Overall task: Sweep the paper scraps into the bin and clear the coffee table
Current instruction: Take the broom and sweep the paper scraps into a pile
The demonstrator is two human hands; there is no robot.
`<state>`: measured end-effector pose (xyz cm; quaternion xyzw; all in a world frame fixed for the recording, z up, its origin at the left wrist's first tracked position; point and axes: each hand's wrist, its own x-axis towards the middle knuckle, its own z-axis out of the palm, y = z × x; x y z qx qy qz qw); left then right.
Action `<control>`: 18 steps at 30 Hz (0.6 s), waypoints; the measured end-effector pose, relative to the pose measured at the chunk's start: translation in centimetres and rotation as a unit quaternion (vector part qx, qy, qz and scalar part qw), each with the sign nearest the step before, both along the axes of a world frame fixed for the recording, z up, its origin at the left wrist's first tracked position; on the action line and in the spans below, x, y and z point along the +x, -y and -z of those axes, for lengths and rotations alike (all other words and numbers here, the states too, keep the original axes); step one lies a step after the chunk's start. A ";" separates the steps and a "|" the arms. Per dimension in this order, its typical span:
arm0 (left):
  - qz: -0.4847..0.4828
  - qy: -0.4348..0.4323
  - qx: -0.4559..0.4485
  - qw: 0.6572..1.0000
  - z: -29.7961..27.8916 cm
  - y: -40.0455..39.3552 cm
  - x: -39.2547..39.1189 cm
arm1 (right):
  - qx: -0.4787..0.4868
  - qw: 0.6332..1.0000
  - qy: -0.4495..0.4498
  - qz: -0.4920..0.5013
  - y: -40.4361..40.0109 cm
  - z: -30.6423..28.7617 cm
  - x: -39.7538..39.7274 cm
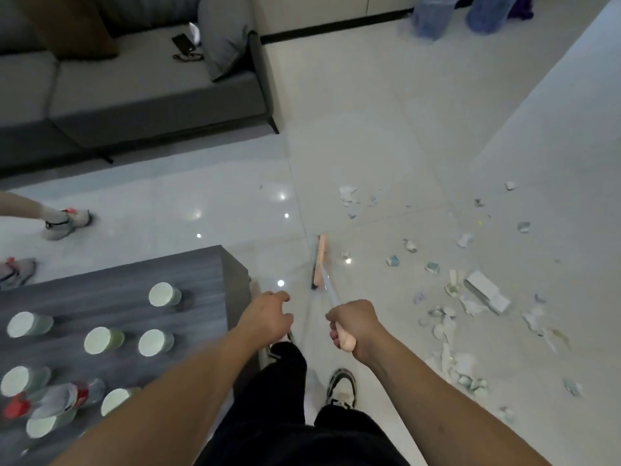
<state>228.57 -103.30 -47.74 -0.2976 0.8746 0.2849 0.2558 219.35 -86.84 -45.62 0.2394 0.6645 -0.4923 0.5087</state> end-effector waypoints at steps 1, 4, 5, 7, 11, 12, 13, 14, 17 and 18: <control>-0.003 -0.005 -0.002 1.000 -0.1 1.0 -0.4 | -0.015 1.000 0.008 -0.013 1.2 -0.4 -0.7; -0.028 -0.024 -0.007 0.999 0.3 5.0 -2.1 | -0.037 0.997 0.014 -0.069 5.4 -1.6 -3.2; -0.042 -0.029 -0.007 0.999 0.6 6.8 -3.0 | -0.042 0.995 0.009 -0.090 7.2 -2.0 -4.3; -0.061 -0.033 -0.005 0.998 1.4 10.2 -5.1 | -0.054 0.990 -0.006 -0.128 11.1 -2.5 -6.5; -0.090 -0.025 0.011 0.996 2.5 17.8 -9.2 | -0.053 0.982 -0.024 -0.178 20.4 -2.2 -10.8; -0.105 -0.023 0.018 0.994 2.7 19.9 -9.9 | -0.051 0.982 -0.021 -0.183 23.1 -2.0 -11.8; -0.119 -0.019 0.025 0.992 2.7 21.9 -10.4 | -0.047 0.982 -0.017 -0.183 25.7 -1.7 -12.7; -0.128 -0.015 0.029 0.991 2.7 24.0 -10.8 | -0.041 0.983 -0.010 -0.180 28.2 -1.4 -13.5; -0.136 0.005 0.024 0.990 3.1 30.2 -11.7 | -0.029 0.989 0.016 -0.146 34.8 -0.2 -16.4; -0.138 0.012 0.021 0.990 3.4 32.1 -12.0 | -0.027 0.990 0.024 -0.133 36.5 0.3 -17.4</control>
